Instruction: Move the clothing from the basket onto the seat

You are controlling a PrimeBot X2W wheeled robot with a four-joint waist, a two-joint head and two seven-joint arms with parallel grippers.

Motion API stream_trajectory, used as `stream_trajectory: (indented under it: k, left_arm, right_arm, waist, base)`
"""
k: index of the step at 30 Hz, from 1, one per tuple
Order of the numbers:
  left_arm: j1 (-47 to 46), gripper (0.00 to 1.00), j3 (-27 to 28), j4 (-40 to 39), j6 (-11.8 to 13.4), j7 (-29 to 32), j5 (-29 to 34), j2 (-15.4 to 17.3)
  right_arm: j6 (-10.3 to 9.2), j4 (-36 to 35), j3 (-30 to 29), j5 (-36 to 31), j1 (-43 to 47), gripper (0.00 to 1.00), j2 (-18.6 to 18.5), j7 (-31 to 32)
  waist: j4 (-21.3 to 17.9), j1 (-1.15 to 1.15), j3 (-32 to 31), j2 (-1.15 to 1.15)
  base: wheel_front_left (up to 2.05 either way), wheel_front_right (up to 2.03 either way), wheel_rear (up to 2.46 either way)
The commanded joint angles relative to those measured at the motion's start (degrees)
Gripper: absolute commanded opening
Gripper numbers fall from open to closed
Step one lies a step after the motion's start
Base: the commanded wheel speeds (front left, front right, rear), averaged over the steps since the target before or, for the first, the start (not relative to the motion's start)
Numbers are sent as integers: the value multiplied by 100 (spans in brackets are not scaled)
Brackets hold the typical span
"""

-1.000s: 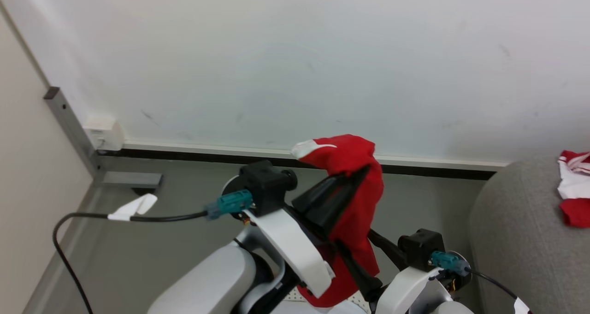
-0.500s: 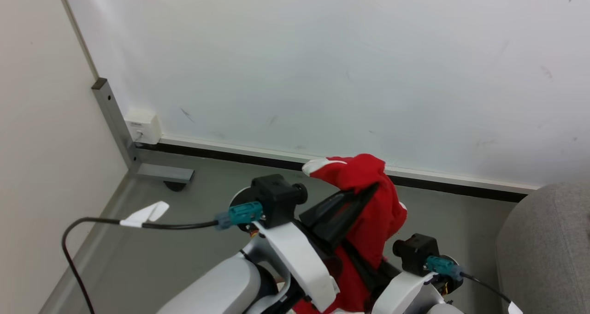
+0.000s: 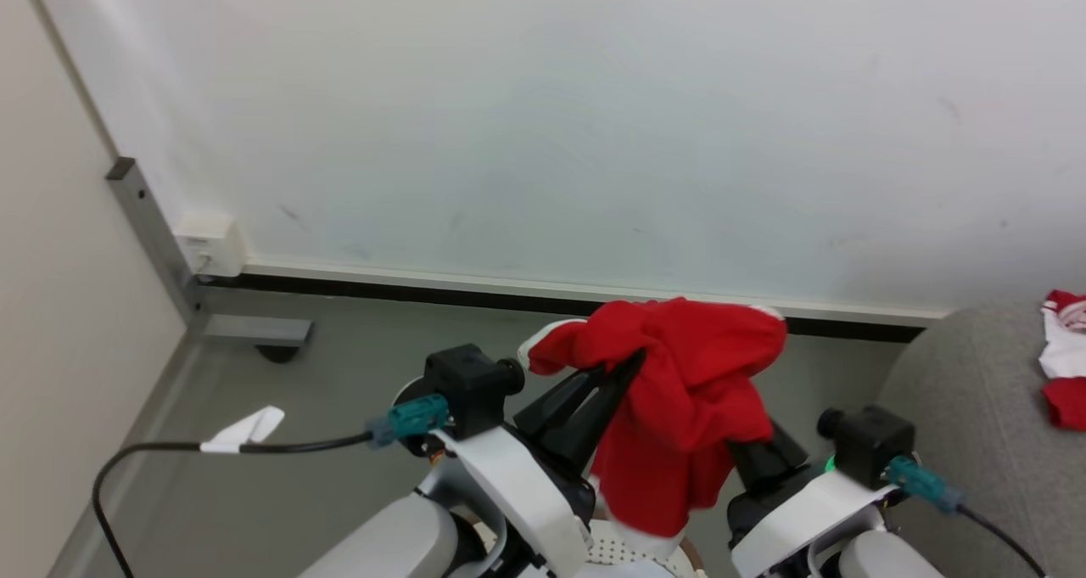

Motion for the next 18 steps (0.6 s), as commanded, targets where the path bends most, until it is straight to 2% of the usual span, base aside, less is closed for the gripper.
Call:
stream_trajectory:
  k: [1, 2, 3, 10, 18]
  left_arm:
    - [104, 25, -12, 24, 29, -49, -10, 0]
    - [144, 73, -9, 31, 49, -94, -16, -16]
    - [167, 100, -41, 47, 37, -93, -17, -24]
    - [221, 100, -347, 76, -148, -140, 88, -142]
    - [189, 100, -358, 159, -90, -249, 187, -126]
  right_arm:
    - [-13, -107, -123, -42, 75, 0, -45, -57]
    - [-13, -181, -241, -69, 84, 0, -72, -87]
    - [-13, -251, -377, -79, 97, 0, -89, -108]
    - [-13, -705, -1193, -255, 233, 0, -250, -186]
    - [-14, -1251, -2229, -559, 376, 0, -400, -48]
  waist:
    - [-175, 0, 79, 0]
    - [-259, 0, 108, 0]
    - [-340, 0, 135, 0]
    - [-1039, 0, 318, 0]
    - [-2088, 0, 562, 0]
  base:
    - [0, 0, 0]
    - [0, 0, 0]
    - [0, 0, 0]
    - [0, 0, 0]
    - [0, 0, 0]
